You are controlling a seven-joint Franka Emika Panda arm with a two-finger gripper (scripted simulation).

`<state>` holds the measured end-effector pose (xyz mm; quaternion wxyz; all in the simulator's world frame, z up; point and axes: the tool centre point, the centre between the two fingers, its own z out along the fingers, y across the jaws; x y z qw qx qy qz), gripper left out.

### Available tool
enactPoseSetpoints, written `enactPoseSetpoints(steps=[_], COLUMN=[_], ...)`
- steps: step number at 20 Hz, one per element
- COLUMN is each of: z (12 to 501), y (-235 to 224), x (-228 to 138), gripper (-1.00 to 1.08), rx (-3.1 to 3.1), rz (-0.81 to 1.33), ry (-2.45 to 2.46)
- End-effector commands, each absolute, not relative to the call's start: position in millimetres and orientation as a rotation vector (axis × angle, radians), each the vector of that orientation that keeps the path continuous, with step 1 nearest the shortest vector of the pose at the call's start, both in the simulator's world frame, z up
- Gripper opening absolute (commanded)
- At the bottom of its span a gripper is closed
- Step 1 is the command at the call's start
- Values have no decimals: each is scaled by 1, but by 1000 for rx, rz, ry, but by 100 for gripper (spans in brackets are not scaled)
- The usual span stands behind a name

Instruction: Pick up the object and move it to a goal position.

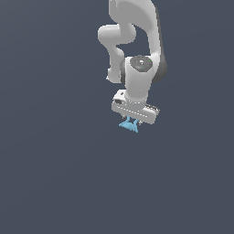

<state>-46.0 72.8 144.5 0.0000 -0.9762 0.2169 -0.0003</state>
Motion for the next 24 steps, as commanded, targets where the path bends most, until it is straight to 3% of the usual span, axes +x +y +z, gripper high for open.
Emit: enactPoseSetpoints(steps=[1,24], z=[172,395], y=[78,119], x=[-42,-4], gripper=[-100,-100], rx=[-3067,-3067], rz=[-1,0], ry=[682,682])
